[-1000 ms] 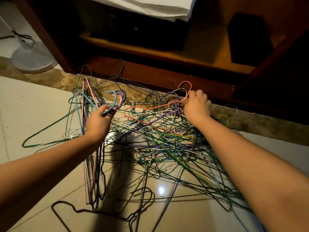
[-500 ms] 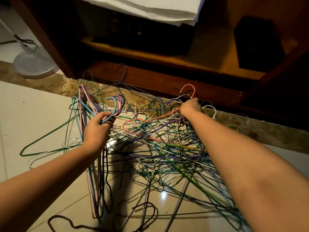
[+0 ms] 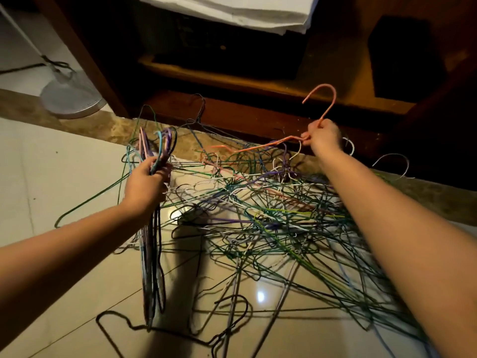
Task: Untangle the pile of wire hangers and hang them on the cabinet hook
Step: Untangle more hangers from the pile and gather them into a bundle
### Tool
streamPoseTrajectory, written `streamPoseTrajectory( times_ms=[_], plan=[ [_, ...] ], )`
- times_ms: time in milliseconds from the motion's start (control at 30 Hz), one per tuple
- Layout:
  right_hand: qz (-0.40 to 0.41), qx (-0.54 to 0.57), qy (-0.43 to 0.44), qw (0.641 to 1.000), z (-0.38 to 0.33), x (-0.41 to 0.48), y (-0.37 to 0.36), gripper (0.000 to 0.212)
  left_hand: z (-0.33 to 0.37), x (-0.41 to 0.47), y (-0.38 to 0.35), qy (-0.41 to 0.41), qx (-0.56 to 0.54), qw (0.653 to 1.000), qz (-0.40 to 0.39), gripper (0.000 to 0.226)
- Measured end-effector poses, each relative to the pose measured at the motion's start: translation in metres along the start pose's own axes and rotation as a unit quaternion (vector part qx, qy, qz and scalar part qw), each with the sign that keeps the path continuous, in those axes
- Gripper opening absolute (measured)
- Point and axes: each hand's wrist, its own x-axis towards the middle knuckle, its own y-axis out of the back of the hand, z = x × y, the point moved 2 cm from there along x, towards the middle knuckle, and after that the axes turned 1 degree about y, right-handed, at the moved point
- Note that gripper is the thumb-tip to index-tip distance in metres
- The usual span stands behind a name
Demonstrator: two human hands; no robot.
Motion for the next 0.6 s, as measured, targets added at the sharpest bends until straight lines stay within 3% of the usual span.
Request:
streamPoseTrajectory(
  times_ms=[133,300,500,600],
  plan=[
    [-0.039,-0.019,0.019,0.999,-0.018,-0.019,0.013,0.018,0.003,-0.007,0.004,0.003,-0.007,1.000,0.001,0.026],
    [-0.067,-0.019,0.078,0.994,-0.029,-0.039,0.024,0.023,0.009,-0.019,0.003,0.004,-0.028,1.000,0.001,0.015],
    [0.023,0.133,0.123,0.983,-0.034,-0.055,0.051,0.024,0.016,-0.024,0.004,0.003,-0.042,0.999,-0.001,0.010],
    [0.008,0.157,0.161,0.974,-0.040,-0.062,0.060,0.023,0.023,-0.024,0.009,-0.003,-0.044,0.999,0.000,0.017]
  ],
)
